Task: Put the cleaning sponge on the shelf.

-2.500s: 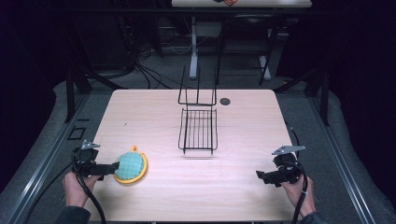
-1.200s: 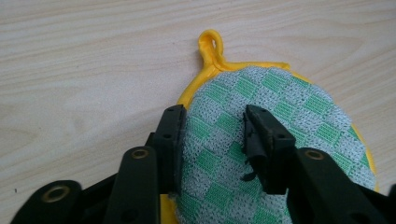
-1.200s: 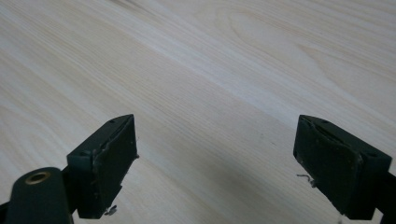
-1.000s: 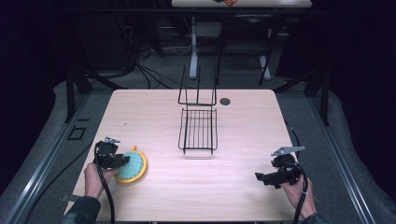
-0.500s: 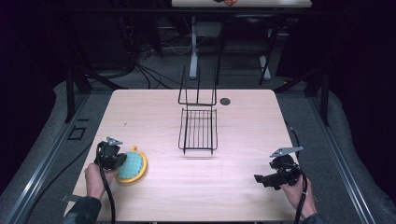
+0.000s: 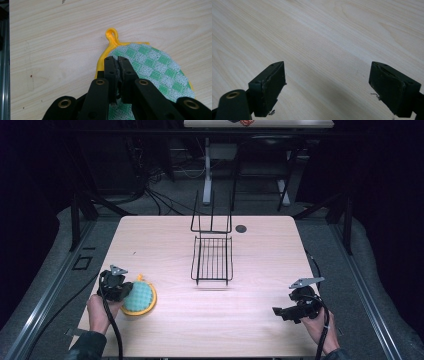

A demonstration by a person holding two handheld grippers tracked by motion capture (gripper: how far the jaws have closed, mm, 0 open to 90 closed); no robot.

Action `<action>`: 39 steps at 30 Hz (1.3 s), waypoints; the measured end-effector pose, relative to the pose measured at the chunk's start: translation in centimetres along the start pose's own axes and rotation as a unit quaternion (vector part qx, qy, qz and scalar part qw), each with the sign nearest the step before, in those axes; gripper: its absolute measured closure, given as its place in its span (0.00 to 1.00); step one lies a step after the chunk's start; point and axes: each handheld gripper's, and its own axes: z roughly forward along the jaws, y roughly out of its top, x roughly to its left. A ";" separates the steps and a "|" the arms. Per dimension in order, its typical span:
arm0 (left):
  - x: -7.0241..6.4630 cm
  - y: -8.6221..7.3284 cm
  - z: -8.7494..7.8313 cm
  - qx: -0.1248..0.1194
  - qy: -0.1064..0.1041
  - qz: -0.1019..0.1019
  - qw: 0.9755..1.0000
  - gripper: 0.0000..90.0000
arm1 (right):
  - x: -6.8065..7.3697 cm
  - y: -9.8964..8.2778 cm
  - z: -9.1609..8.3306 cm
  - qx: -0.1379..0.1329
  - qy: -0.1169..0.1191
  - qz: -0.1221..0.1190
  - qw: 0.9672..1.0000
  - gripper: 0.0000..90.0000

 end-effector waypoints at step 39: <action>-1.9 2.6 -5.2 -0.072 -0.005 0.034 0.997 0.98 | -0.1 -0.2 0.5 0.006 -0.005 -0.002 1.000 0.15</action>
